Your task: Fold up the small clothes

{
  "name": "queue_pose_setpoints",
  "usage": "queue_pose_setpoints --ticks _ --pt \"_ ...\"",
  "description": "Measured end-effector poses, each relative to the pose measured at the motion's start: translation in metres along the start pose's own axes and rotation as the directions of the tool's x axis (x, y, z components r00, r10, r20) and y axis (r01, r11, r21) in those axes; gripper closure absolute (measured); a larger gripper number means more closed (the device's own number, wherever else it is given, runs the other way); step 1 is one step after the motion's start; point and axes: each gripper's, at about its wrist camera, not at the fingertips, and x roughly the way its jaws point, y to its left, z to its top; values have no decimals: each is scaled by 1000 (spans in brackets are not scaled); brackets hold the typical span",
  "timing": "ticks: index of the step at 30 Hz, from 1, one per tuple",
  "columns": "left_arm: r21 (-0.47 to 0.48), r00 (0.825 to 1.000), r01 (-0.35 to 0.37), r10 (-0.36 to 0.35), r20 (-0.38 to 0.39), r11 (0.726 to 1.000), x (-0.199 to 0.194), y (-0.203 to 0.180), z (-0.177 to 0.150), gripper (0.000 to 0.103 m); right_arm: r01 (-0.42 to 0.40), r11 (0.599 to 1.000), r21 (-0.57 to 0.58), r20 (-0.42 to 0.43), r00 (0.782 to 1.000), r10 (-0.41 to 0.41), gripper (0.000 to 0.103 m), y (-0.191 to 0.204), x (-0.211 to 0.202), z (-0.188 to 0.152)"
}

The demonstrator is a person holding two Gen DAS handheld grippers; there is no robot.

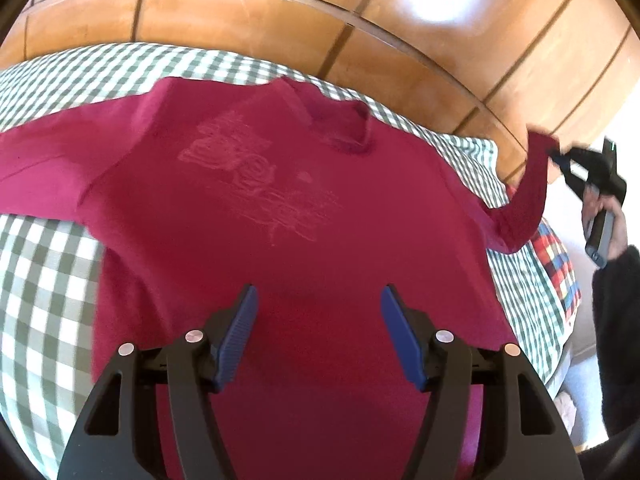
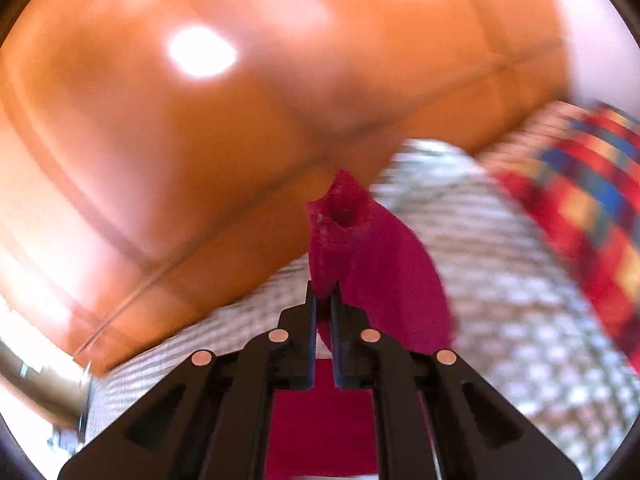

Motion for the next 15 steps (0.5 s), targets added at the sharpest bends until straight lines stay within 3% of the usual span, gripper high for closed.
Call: queue_pose_setpoints --ticks 2,5,10,12,14,15 --pt "-23 1000 2 -2 13 1000 -4 8 4 40 -86 994 -73 -45 996 83 98 52 23 -15" --pt "-87 999 33 -30 37 996 -10 27 13 40 -221 954 -203 -172 967 187 98 140 66 -64" --pt "-184 993 84 -67 95 979 -18 52 31 40 -334 882 -333 -371 906 203 98 214 121 -149" --pt "-215 991 102 -80 109 971 -19 61 40 40 -366 861 -353 -437 878 194 91 224 134 -176" --pt "-236 989 119 -93 117 964 -20 67 45 40 -389 855 -341 -461 863 209 58 220 134 -186" --pt "-242 987 127 -99 125 962 -20 69 50 40 -391 857 -335 -456 864 216 56 214 128 -188"
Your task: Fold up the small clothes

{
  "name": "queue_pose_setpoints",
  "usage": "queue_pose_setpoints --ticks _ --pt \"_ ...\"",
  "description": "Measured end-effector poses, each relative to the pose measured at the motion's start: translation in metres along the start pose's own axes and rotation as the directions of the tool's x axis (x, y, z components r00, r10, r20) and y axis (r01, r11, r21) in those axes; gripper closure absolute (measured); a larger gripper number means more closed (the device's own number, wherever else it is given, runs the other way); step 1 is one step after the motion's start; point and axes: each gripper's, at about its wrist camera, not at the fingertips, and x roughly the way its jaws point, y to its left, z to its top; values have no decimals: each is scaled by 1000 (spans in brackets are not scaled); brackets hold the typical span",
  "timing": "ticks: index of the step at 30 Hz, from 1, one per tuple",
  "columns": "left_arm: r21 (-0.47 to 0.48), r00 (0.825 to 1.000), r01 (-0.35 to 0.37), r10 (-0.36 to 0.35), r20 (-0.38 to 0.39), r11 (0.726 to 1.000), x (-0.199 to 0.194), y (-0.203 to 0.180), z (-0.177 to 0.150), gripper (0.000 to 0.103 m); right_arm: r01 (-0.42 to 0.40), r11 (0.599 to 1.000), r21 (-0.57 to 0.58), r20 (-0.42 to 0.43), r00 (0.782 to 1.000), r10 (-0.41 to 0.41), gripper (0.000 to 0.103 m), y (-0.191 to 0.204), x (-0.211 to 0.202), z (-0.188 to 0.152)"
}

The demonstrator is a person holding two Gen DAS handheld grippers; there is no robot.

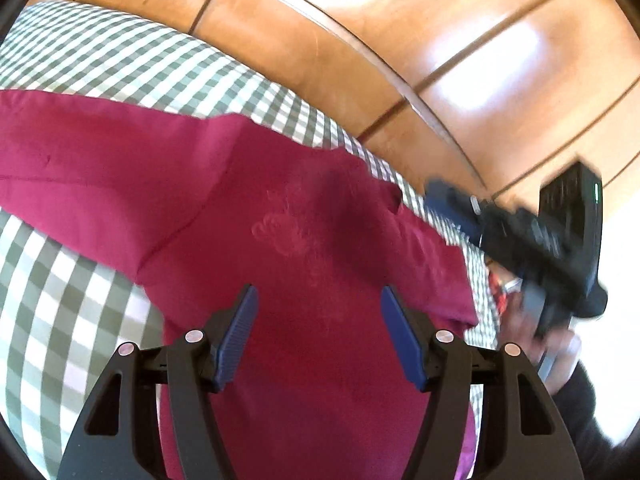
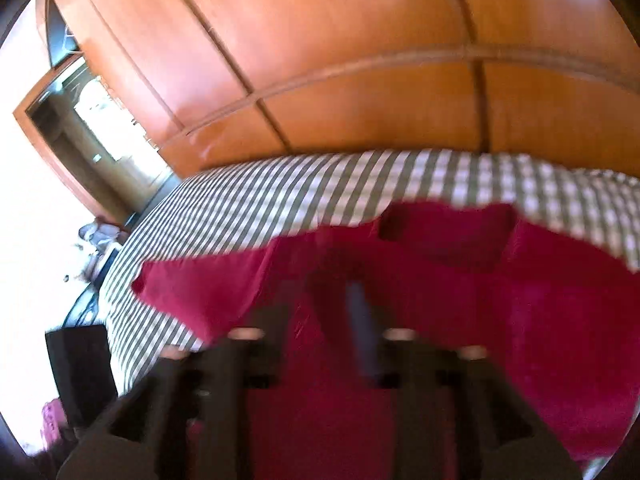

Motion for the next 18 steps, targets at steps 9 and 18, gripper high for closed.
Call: queue_pose_setpoints --ticks 9,18 --pt "-33 1000 26 -27 -11 999 31 0 29 40 215 964 157 76 970 -229 46 -97 -108 -80" --pt "22 992 -67 69 -103 998 98 -15 49 87 370 857 360 10 916 -400 43 -181 -148 -146"
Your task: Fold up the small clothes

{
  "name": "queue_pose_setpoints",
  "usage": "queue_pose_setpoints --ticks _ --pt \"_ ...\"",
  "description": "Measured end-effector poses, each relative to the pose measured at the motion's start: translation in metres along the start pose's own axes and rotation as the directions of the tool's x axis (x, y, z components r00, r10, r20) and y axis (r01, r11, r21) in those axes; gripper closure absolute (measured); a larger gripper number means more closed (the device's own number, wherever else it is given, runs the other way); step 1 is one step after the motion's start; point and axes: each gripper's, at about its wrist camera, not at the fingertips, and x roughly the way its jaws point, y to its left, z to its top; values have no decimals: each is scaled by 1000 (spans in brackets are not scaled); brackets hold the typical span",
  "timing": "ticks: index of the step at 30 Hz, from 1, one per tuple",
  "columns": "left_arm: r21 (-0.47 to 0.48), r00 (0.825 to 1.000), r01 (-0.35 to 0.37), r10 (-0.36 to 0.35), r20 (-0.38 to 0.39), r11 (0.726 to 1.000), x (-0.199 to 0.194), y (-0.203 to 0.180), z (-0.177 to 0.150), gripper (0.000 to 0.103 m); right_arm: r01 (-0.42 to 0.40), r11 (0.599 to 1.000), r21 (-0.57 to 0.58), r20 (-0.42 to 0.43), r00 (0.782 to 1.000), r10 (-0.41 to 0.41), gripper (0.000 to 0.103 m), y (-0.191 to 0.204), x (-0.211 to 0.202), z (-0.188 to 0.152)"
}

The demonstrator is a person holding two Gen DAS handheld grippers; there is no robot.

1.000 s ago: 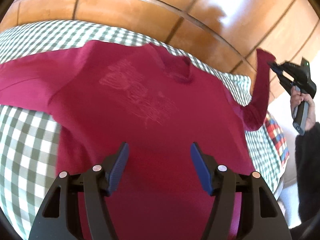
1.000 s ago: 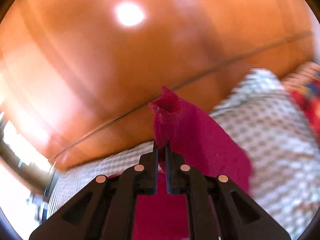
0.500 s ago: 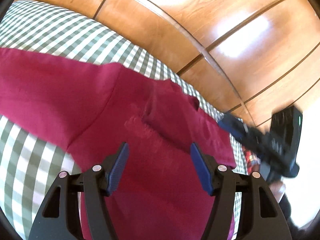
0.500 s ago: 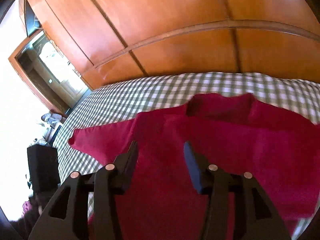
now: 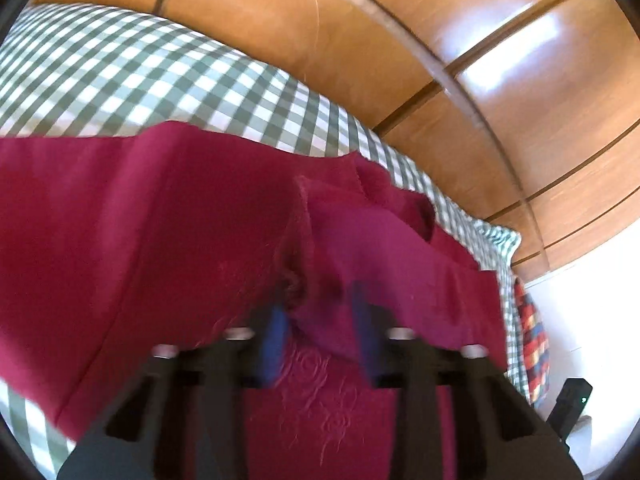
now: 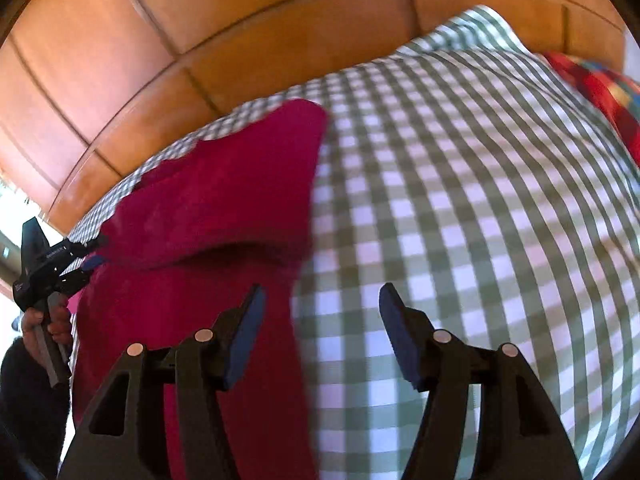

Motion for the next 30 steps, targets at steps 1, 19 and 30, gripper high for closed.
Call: queue_pose_setpoints --ticks 1,19,30 --pt "7 1000 -2 2 5 1000 1 -4 1 96 -2 1000 3 5 1000 2 43 0 4 3" --pt "62 985 -161 157 65 985 -25 21 -14 97 87 993 -84 16 996 -86 68 35 33 6" --pt "88 981 -132 118 151 987 -40 12 -21 97 10 959 -282 110 994 22 40 96 -12 35"
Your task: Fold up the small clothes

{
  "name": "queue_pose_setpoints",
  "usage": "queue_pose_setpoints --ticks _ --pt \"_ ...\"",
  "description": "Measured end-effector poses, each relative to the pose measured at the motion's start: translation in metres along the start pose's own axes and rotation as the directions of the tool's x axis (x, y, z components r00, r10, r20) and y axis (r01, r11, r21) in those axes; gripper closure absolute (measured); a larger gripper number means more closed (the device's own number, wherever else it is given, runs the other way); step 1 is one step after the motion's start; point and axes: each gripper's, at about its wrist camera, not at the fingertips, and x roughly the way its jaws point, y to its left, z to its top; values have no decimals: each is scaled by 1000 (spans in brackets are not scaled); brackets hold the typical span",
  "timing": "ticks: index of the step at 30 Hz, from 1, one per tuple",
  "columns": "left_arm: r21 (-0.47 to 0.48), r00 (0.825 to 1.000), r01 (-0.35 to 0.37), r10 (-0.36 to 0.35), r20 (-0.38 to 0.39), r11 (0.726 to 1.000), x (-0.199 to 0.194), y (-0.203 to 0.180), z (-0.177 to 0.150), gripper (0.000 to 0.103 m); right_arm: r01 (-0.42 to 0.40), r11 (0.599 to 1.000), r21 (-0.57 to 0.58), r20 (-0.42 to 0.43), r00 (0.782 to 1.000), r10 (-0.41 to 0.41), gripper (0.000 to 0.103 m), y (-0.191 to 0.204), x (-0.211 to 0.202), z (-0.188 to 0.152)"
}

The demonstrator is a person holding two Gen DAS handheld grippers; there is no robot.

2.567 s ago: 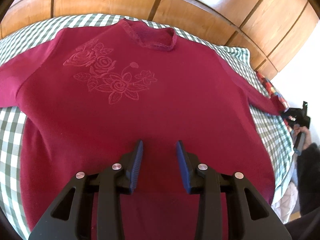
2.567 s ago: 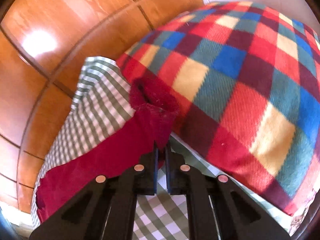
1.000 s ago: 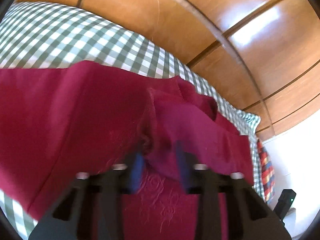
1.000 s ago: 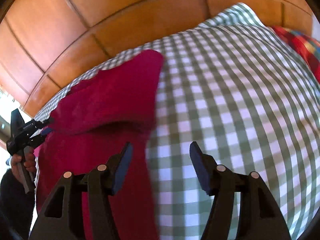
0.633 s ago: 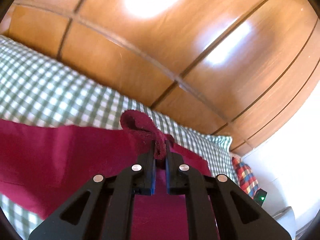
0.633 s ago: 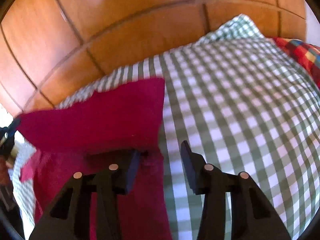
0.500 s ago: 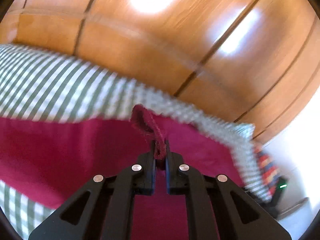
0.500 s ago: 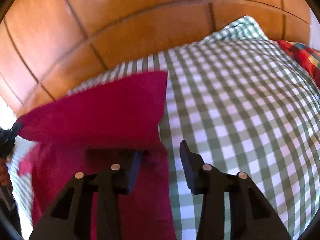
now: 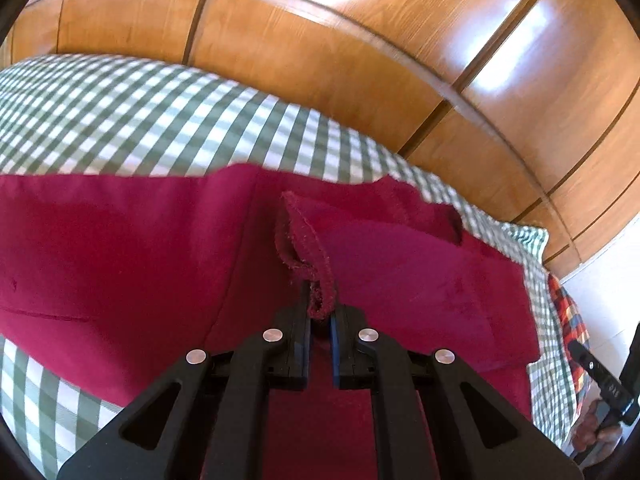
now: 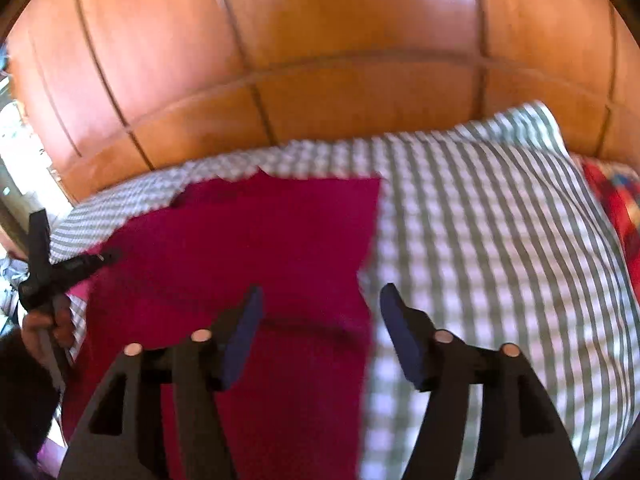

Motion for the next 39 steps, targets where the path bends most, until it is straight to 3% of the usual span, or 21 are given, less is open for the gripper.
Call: queue_pose_setpoints --ticks 5,7,9,14,18,20,23,28,30,36,38,39 --pt "51 998 -49 47 38 998 -8 -8 -4 97 114 993 -24 -80 990 -116 39 18 75 4" --pt "61 994 -104 106 -24 993 6 0 -10 97 145 989 -16 -120 982 -146 39 13 96 -4" --pt "44 992 -112 115 -59 993 12 8 -16 92 170 984 -56 -67 983 -173 38 17 101 -16" --pt "-22 996 -67 68 54 998 -17 9 0 92 190 979 -74 -26 981 -193 37 21 98 -24" --pt "-33 986 -29 34 165 999 -44 -4 17 92 204 976 -83 -10 979 -205 37 24 97 -26" --pt "-3 990 -8 8 142 1000 -40 -14 22 92 209 974 -85 -8 978 -210 37 23 99 -24" --pt "57 996 -70 66 66 996 -10 -27 19 92 208 975 -84 -6 978 -209 37 24 100 -23" --pt "-8 986 -159 159 -47 987 52 -3 13 92 212 973 -87 1 977 -213 37 24 100 -24" --pt "-25 992 -126 126 -14 992 56 6 8 92 217 972 -90 2 976 -217 37 25 100 -24" --pt "-37 996 -90 90 -18 995 34 9 9 92 214 973 -85 0 977 -215 36 24 101 -23" --pt "-50 997 -79 79 2 996 15 16 6 82 217 972 -88 0 976 -218 36 25 101 -23" --pt "-85 996 -87 88 18 993 4 25 3 67 218 972 -89 0 976 -219 36 25 101 -23"
